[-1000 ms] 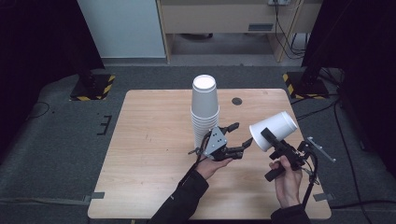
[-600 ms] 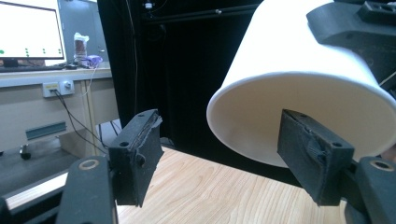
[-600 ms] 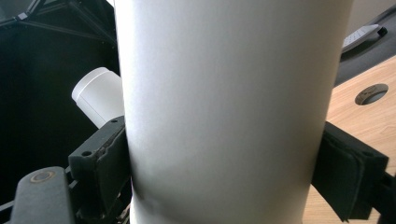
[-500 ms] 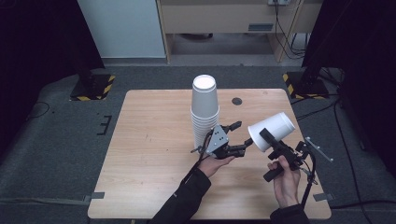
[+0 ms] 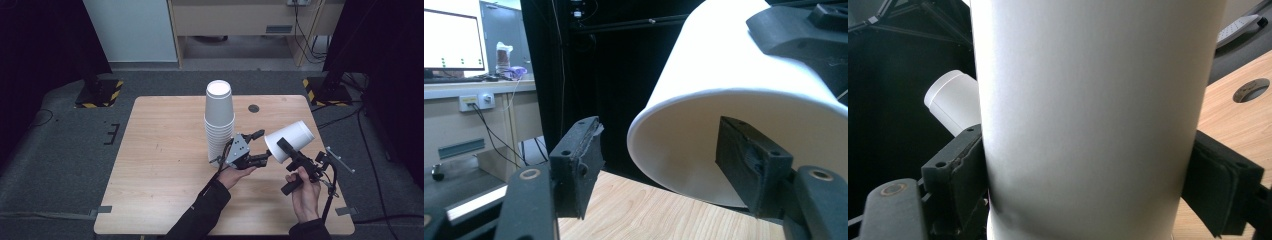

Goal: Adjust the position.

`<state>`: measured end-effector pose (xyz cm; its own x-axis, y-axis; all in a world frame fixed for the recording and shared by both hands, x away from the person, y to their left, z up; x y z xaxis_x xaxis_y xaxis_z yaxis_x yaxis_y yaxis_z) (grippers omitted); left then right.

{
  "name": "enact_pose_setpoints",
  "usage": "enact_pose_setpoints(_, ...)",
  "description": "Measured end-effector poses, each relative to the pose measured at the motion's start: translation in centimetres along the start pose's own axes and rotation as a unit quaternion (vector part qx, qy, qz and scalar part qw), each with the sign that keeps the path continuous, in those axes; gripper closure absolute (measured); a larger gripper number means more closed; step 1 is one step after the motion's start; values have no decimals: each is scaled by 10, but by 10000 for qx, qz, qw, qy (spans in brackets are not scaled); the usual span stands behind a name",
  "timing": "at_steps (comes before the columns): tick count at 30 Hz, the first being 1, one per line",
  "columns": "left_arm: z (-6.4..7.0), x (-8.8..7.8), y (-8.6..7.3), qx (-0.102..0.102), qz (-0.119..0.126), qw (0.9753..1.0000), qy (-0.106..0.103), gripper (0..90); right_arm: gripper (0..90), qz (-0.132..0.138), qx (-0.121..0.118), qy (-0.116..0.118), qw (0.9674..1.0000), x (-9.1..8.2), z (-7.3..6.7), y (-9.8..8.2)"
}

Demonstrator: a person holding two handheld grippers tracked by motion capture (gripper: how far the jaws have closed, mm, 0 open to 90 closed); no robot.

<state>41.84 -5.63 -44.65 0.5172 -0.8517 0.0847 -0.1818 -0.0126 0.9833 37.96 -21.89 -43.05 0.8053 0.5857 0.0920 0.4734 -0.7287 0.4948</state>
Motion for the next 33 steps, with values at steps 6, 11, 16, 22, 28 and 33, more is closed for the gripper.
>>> enact_pose_setpoints(6,-1,2,1,-25,23,10000,-19,373,151,-45,46,-3,10000,1,1,-2)
enact_pose_setpoints(11,-1,3,-1,0,-36,10000,-10,399,150,-66,82,-15,9999,2,2,-4)
enact_pose_setpoints(16,1,3,-3,45,-70,10000,-55,430,151,-110,176,-33,9998,3,3,-7)
enact_pose_setpoints(22,2,2,-6,28,-105,9999,-77,459,151,-107,368,-27,9993,4,6,-9)
enact_pose_setpoints(28,-1,1,-9,14,-150,9998,-94,487,150,-151,443,-51,9989,5,9,-12)
enact_pose_setpoints(33,-1,1,-11,3,-171,9998,-97,510,150,-189,480,-56,9987,6,9,-14)
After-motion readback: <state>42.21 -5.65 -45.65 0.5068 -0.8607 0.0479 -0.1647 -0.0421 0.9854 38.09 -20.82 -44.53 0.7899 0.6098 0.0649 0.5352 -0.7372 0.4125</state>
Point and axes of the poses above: each handheld gripper's, and its own axes: x roughly forward along the jaws, y roughly out of its top, z roughly to its right, the point moved 4 cm from there along x, roughly forward along the jaws, and after that the axes turned 9 degrees about x, right-handed, at the moved point
